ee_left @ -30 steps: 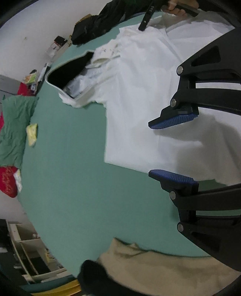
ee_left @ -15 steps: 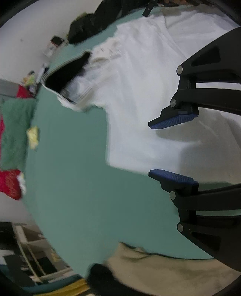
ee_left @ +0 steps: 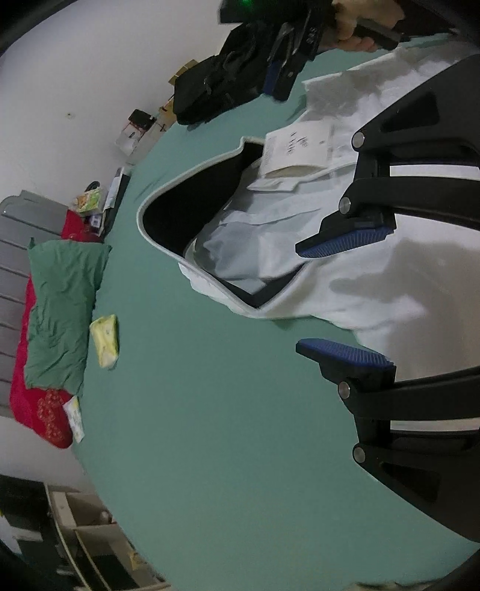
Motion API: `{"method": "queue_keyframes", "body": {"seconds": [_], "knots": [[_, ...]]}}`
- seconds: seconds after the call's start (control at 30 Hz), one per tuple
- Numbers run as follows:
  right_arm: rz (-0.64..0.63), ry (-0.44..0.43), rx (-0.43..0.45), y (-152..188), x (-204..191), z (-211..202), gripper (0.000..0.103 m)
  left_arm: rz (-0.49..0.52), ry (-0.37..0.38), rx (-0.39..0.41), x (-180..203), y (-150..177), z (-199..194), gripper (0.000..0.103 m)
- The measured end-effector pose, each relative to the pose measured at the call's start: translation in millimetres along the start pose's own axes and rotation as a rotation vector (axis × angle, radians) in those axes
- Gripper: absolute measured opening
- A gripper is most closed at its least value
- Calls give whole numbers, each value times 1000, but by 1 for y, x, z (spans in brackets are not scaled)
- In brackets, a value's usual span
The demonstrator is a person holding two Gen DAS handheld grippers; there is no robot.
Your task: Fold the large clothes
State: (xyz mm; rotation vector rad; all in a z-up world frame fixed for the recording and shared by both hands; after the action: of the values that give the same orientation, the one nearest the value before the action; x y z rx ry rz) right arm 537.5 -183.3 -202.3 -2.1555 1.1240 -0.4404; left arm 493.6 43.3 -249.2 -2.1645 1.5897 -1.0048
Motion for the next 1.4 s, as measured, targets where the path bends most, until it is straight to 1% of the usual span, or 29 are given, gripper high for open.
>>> {"method": "queue_keyframes", "body": {"seconds": [0.07, 0.1, 0.13, 0.17, 0.2, 0.23, 0.27, 0.3, 0.37, 0.43, 0.53, 0.6, 0.63, 0.7, 0.73, 0.77, 0.8, 0.83, 0.87, 0.9, 0.93, 0.97, 1.03, 1.1, 1.17, 1.23, 1.27, 1.33, 1.4], "knots": [[0, -38, -15, -11, -1, 23, 62, 7, -23, -15, 1, -6, 19, 48], [3, -54, -23, -14, -2, 34, 60, 8, -38, -23, 0, -8, 27, 48], [2, -64, -43, -16, -2, 49, 45, 6, -51, -36, -1, -9, 35, 48], [-5, -60, -59, -16, -2, 56, 16, -1, -58, -53, -3, -11, 44, 48], [-12, -45, -70, -16, -2, 63, 3, -7, -55, -62, -4, -11, 47, 46], [-25, -25, -68, -15, -1, 63, 4, -18, -49, -62, -6, -12, 49, 27], [-35, -13, -61, -13, -1, 58, 4, -23, -52, -62, -7, -12, 48, 14], [-52, 20, -56, -10, 0, 50, 4, -27, -61, -47, -9, -13, 44, 14], [-85, 72, -45, -4, 3, 31, 4, -33, -75, -17, -13, -14, 33, 6], [-99, 103, -42, 5, 7, 8, 4, -44, -75, 6, -16, -14, 15, 5], [-115, 111, -32, 22, 6, -26, 4, -17, -71, 33, -14, -11, -10, 5], [-136, 111, -51, 34, 3, -35, 4, 37, -81, 36, -9, -4, -23, 5], [-147, 102, -79, 43, 1, -33, 4, 75, -96, 21, -6, 1, -24, 5], [-137, 51, -142, 62, -1, -18, 5, 123, -113, -40, -4, 16, -23, 5], [-114, 19, -166, 72, -1, -12, 6, 127, -112, -58, -5, 21, -24, 11], [-84, -4, -166, 79, 2, -12, 12, 133, -105, -76, -6, 26, -27, 19], [-57, -20, -160, 83, 4, -14, 17, 140, -103, -86, -8, 29, -31, 24], [-36, -44, -163, 87, 6, -18, 29, 144, -99, -85, -10, 29, -37, 33], [-28, -66, -160, 89, 9, -25, 42, 143, -81, -79, -12, 28, -46, 38], [-26, -79, -146, 89, 12, -32, 50, 138, -63, -74, -14, 25, -54, 40], [-26, -97, -133, 87, 15, -40, 64, 132, -54, -70, -16, 21, -58, 41], [-28, -118, -125, 87, 18, -47, 71, 119, -39, -59, -18, 17, -65, 42], [-13, -158, -90, 80, 26, -59, 73, 93, -6, -24, -18, 2, -77, 45], [32, -226, -58, 71, 33, -63, 76, 76, 3, 19, -15, -16, -79, 48], [86, -266, -43, 64, 41, -56, 76, 53, 12, 58, -10, -36, -70, 54], [144, -313, -26, 58, 47, -46, 76, 15, 40, 78, -6, -49, -57, 57], [176, -347, -34, 54, 47, -36, 76, -4, 57, 73, -4, -52, -48, 58], [225, -412, -63, 54, 48, -16, 76, -15, 58, 24, -2, -52, -19, 58], [257, -527, -98, 57, 37, 2, 76, 35, 63, -89, 2, -36, 13, 58]]}}
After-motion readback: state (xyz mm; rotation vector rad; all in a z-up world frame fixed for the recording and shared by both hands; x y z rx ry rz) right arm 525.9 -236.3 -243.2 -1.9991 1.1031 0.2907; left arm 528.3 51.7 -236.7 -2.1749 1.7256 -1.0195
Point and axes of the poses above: each gripper's, at about its wrist camera, not at the fingertips, and z roughly the way its jaws point, x to its right, y to its underside, the point moved 7 cm from there along z, roughly the way its jaws point, and after that the axes turned 12 degrees about -z, right-handed, at the moved point
